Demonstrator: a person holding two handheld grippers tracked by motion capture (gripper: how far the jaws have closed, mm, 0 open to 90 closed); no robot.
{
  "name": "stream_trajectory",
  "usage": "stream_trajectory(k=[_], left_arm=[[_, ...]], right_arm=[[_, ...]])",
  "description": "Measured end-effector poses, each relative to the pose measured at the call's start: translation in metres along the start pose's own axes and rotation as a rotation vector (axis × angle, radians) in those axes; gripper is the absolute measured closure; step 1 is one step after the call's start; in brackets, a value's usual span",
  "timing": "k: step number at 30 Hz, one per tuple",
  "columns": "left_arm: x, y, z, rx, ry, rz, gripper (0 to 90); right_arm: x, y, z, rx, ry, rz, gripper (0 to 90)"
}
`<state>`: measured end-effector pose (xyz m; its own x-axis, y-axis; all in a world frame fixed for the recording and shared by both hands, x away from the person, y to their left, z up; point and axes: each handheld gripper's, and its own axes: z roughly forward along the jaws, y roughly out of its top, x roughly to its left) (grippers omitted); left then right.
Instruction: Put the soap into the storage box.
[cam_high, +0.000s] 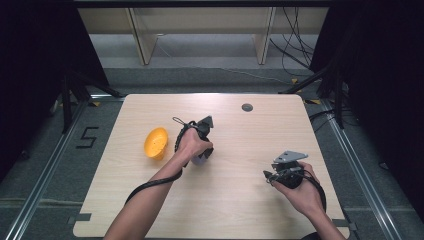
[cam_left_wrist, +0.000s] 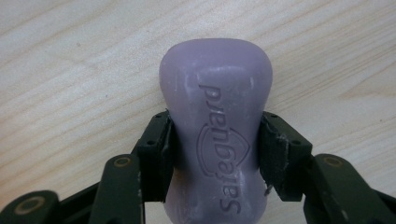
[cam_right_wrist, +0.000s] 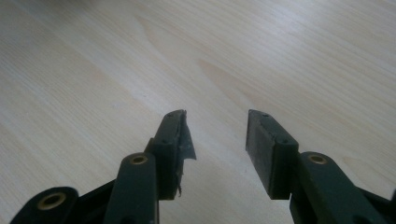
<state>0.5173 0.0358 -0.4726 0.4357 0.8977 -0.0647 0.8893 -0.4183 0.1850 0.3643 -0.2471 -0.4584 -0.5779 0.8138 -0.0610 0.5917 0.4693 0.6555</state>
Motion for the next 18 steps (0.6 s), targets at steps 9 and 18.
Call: stream_trajectory(k=[9,18], left_arm=[[0.0014,-0.0006,0.0000,-0.008,0.006,0.007,48.9],[0.0008,-0.0026,-0.0009,-0.031,0.009,0.007,49.0]], right_arm=[[0.0000,0.0001,0.0001,-0.001,0.000,0.000,57.2],[0.0001,0.0004,0.0002,-0.002,0.001,0.000,57.1]])
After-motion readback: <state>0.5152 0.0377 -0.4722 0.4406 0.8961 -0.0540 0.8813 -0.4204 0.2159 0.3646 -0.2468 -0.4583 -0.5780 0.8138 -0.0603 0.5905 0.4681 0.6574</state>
